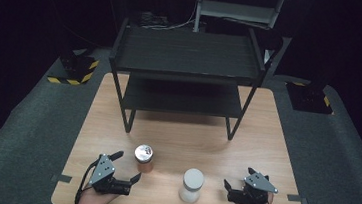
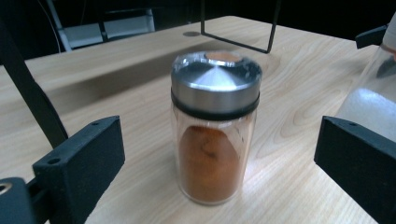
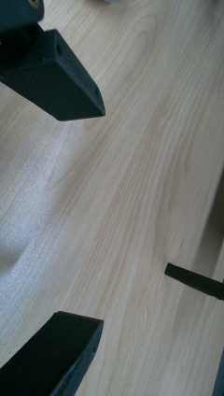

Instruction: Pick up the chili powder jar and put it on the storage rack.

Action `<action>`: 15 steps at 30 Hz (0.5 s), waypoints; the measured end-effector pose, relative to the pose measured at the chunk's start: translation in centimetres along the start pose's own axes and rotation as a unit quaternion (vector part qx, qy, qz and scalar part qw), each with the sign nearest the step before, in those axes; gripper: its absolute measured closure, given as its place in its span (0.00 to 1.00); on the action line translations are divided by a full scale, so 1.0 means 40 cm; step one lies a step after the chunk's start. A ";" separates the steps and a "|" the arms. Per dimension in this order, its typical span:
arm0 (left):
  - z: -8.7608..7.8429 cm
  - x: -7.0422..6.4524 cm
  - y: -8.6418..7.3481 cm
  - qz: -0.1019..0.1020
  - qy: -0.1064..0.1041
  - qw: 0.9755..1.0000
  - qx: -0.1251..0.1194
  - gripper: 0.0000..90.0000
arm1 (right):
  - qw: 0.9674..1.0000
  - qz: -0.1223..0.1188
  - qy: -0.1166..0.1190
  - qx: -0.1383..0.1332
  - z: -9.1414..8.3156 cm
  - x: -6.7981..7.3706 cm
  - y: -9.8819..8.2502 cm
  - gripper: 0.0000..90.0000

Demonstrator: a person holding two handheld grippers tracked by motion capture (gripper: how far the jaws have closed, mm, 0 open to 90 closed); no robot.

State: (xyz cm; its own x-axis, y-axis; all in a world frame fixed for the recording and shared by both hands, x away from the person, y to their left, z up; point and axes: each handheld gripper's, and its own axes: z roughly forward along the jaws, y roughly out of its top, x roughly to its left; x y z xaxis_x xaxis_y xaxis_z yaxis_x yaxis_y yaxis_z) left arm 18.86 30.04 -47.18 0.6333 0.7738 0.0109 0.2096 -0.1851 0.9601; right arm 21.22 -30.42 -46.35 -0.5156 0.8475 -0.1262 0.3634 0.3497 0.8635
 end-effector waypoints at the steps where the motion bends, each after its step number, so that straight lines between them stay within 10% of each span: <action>1: 0.002 0.001 0.003 -0.001 -0.002 1.000 -0.003 0.03 | 1.000 0.001 0.000 0.000 0.000 0.000 0.000 0.01; 15: 0.040 0.003 0.031 -0.003 -0.004 1.000 -0.004 0.03 | 1.000 0.003 0.001 -0.001 -0.001 -0.001 -0.001 0.01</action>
State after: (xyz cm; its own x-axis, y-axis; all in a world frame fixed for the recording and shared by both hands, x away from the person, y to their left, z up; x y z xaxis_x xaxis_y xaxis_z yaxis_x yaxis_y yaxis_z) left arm 20.39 28.92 -46.42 0.6373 0.7706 0.0030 0.2070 -0.1749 0.9626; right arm 21.20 -30.48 -46.37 -0.5143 0.8491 -0.1206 0.3647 0.3437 0.8654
